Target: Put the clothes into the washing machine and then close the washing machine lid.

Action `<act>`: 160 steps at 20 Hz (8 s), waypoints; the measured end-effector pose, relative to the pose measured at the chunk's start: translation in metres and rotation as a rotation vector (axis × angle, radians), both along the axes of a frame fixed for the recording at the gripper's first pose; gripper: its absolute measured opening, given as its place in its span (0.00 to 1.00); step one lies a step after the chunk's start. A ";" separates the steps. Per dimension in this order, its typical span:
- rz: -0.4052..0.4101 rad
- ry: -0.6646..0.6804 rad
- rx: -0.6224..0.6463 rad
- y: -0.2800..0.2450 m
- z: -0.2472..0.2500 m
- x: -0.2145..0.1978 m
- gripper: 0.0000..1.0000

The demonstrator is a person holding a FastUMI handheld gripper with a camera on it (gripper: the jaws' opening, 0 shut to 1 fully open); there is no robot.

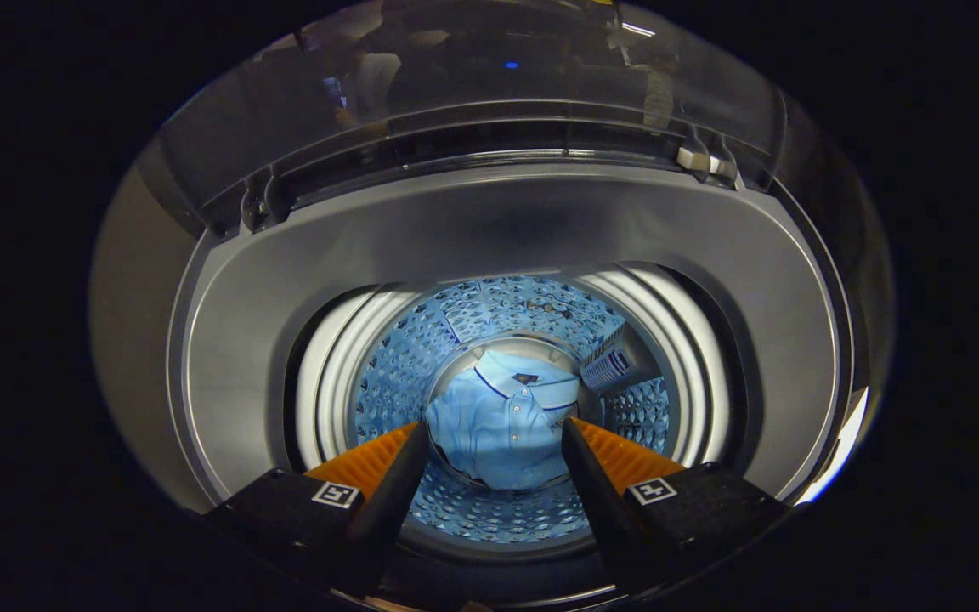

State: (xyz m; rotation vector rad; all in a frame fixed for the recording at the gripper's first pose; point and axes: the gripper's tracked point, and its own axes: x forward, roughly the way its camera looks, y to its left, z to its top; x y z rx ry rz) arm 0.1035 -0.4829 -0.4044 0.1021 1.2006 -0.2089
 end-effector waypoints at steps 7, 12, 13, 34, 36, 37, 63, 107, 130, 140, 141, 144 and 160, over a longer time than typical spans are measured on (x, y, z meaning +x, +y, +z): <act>0.005 -0.146 -0.011 0.001 0.066 0.010 0.98; 0.042 -0.296 -0.050 0.005 0.154 0.041 0.98; 0.043 -0.331 -0.048 0.008 0.177 0.051 0.98; 0.067 -0.687 -0.083 0.008 0.335 0.221 0.98; 0.071 -0.642 -0.103 0.002 0.318 0.225 0.98; 0.081 -0.612 -0.108 0.002 0.308 0.223 0.98; 0.090 -0.707 -0.161 0.008 0.314 0.129 1.00; 0.085 -0.339 -0.105 0.009 0.150 0.010 0.98; 0.171 -1.151 -0.164 0.050 0.512 0.039 0.98; 0.196 -1.200 -0.164 0.055 0.547 0.017 0.97; 0.190 -1.196 -0.176 0.051 0.547 0.018 0.97; 0.180 -1.209 -0.180 0.049 0.553 0.014 0.97; 0.149 -1.193 -0.187 0.031 0.558 0.011 0.97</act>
